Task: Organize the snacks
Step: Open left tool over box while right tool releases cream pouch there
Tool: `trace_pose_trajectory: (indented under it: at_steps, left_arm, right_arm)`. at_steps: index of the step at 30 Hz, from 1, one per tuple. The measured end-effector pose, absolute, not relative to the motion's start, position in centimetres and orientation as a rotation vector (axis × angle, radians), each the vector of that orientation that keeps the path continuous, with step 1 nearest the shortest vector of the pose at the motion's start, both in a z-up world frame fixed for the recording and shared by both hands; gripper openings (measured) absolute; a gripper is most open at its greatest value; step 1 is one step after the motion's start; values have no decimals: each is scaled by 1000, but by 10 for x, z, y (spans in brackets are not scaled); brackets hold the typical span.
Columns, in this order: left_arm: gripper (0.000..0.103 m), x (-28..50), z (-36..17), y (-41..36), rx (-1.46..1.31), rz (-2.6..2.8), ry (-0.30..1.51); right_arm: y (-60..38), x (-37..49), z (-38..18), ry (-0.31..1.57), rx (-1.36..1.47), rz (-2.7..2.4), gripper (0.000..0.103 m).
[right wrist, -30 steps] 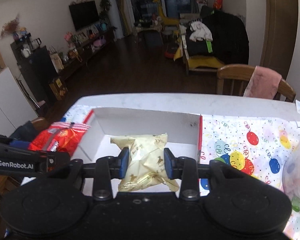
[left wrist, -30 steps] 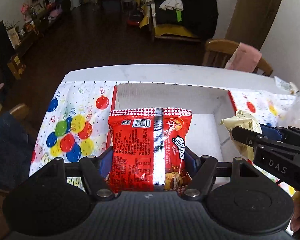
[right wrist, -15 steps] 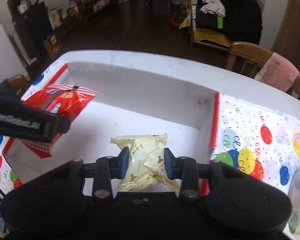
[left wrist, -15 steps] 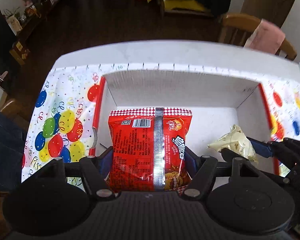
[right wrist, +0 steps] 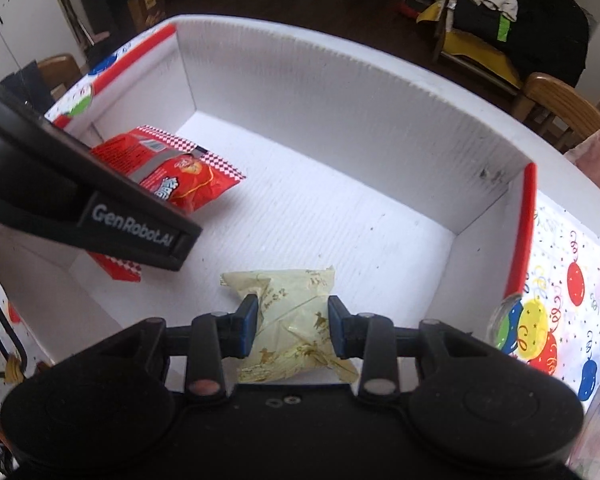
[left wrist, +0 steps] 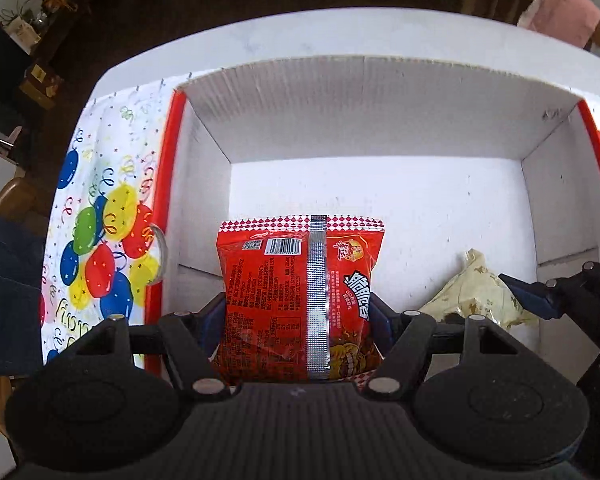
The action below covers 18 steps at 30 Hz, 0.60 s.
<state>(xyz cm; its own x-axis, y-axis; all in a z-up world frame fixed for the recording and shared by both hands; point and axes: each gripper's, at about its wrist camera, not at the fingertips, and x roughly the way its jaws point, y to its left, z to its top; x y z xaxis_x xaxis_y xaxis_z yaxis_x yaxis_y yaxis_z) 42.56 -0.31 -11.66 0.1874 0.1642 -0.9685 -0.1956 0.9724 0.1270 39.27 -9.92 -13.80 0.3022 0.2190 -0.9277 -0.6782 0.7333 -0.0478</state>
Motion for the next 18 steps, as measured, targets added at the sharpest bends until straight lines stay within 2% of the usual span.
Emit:
trace_pose_trajectory:
  at_steps: [9, 18]
  left_arm:
    - [71, 422, -133, -8, 11, 245, 1387]
    - [70, 414, -124, -10, 0, 233, 1358]
  right_arm:
    - [-103, 394, -148, 1148, -516, 637, 37]
    - [-109, 395, -147, 1157, -494, 631, 41]
